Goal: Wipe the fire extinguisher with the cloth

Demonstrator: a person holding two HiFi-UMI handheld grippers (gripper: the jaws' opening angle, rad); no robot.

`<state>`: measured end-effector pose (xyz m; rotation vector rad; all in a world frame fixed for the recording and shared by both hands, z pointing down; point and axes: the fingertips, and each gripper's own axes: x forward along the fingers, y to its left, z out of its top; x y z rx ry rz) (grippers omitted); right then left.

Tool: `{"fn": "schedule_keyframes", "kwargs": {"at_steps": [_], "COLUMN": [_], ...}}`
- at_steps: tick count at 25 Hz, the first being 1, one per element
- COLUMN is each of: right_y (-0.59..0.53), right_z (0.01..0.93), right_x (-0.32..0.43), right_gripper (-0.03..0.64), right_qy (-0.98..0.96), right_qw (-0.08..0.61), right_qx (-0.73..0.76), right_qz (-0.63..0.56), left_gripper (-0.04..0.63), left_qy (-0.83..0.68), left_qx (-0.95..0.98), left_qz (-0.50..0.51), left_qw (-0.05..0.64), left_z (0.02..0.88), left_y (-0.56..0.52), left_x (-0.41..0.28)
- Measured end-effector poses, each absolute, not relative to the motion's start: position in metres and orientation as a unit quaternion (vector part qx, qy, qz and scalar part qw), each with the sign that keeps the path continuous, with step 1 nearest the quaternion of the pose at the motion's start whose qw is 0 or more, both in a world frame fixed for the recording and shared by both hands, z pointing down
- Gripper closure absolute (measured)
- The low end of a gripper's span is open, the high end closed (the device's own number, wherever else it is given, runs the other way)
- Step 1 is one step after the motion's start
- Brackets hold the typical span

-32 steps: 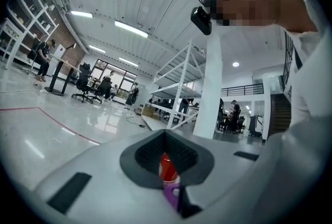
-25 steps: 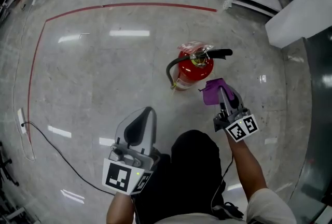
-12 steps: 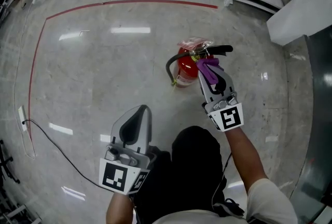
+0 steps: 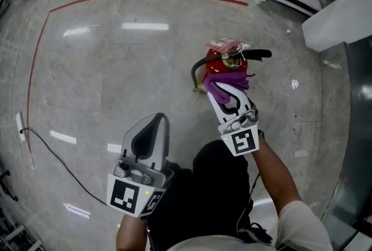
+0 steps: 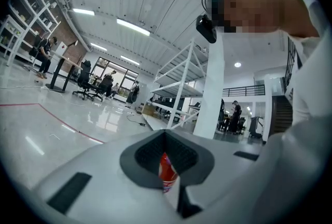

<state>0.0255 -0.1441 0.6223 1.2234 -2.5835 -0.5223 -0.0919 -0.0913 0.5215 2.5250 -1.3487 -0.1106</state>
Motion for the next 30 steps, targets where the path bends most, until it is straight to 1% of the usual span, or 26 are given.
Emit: {"fn": "schedule_keyframes", "kwargs": {"at_steps": [6, 12, 15, 22, 24, 30], "right_y": [-0.145, -0.151, -0.152, -0.157, -0.155, -0.155], "right_z": [0.699, 0.758, 0.789, 0.86, 0.872, 0.877], "right_x": [0.011, 0.007, 0.005, 0.009, 0.009, 0.01], "right_gripper": [0.549, 0.548, 0.548, 0.548, 0.548, 0.548], "right_qy": [-0.904, -0.917, -0.92, -0.913, -0.914, -0.92], "right_qw": [0.143, 0.144, 0.155, 0.184, 0.189, 0.172], "right_qx": [0.39, 0.372, 0.361, 0.361, 0.356, 0.348], "right_qz": [-0.102, -0.028, -0.011, 0.049, 0.049, 0.046], "left_gripper": [0.592, 0.592, 0.592, 0.592, 0.592, 0.592], "left_qy": [-0.457, -0.46, -0.463, -0.473, -0.474, -0.483], "left_qx": [0.878, 0.875, 0.871, 0.866, 0.866, 0.862], "left_qz": [-0.045, -0.031, -0.033, -0.032, -0.027, -0.021], "left_qw": [0.14, 0.146, 0.159, 0.158, 0.156, 0.149], "left_z": [0.524, 0.539, 0.545, 0.543, 0.542, 0.539], "left_y": [-0.091, -0.092, -0.09, -0.086, -0.084, -0.082], "left_x": [-0.08, -0.082, -0.087, -0.097, -0.099, -0.105]}}
